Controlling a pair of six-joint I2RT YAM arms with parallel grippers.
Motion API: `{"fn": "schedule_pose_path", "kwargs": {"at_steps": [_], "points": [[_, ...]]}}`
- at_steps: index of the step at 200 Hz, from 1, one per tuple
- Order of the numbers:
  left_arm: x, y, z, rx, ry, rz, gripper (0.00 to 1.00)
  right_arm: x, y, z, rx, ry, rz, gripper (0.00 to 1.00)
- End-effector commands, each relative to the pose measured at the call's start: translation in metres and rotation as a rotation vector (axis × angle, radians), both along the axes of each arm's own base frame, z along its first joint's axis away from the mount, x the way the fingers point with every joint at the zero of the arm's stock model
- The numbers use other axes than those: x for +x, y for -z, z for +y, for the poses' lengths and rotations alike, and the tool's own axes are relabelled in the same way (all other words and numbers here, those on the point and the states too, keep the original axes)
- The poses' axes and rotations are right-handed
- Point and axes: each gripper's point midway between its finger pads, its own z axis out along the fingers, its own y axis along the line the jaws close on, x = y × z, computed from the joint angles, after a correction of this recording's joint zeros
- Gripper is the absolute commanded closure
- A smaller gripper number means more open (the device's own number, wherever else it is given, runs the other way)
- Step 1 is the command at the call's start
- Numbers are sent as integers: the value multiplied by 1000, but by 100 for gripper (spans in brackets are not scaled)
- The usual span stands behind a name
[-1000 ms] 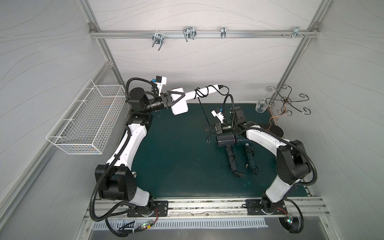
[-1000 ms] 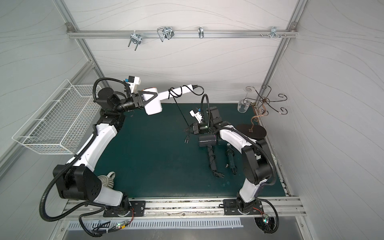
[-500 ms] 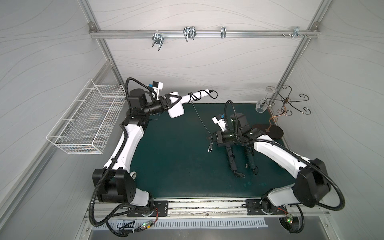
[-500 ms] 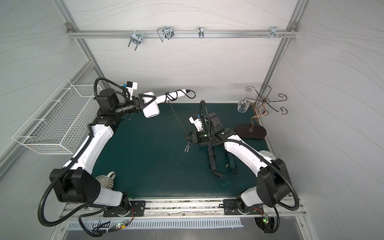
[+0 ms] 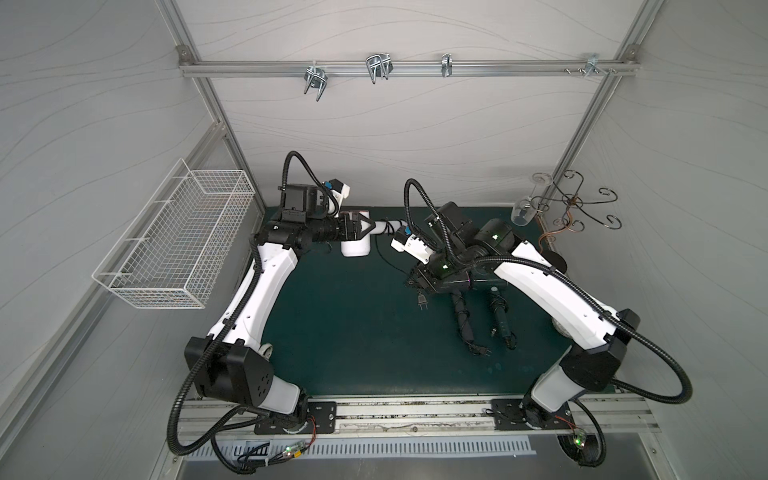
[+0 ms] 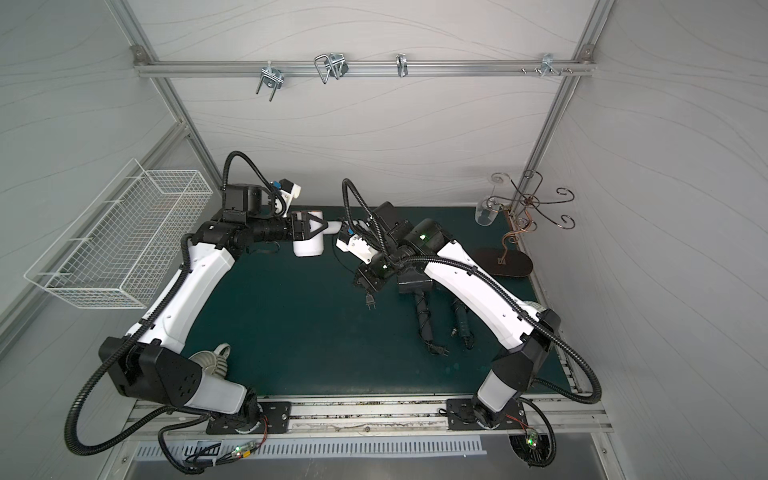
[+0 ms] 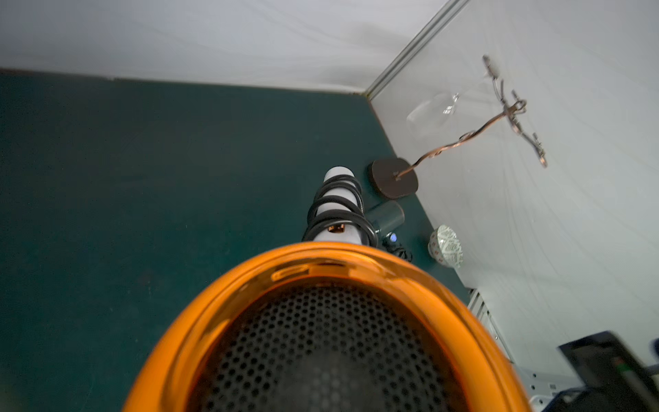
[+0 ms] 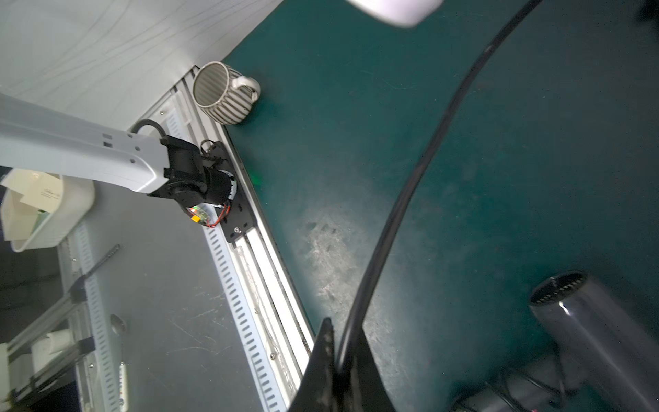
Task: Wrap the cord around the hair dryer
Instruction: Wrap the power cord around the hair dryer.
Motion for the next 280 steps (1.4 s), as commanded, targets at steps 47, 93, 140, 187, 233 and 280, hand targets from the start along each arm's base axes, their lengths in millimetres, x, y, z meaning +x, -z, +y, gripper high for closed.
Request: {"fn": "schedule_pose_path", "kwargs": {"at_steps": [47,93,140,187,233,280], "points": [[-72,27,-24,37,186,26,100,62,-23,-27,-101,14,-313,100],[-120,5,-52,-82,387,13,100,103,-40,-13,3,-9,-446,100],[-151,-15,-75,-165,542,6,100,125,-33,9,128,-102,-426,100],[-160,-37,-83,-221,611,-38,100,128,-9,20,230,-188,-307,100],[-161,-62,-85,-257,642,-92,100,134,21,1,392,-148,-31,100],[-147,-84,-83,-338,650,-131,100,141,35,-16,516,-96,177,100]]}}
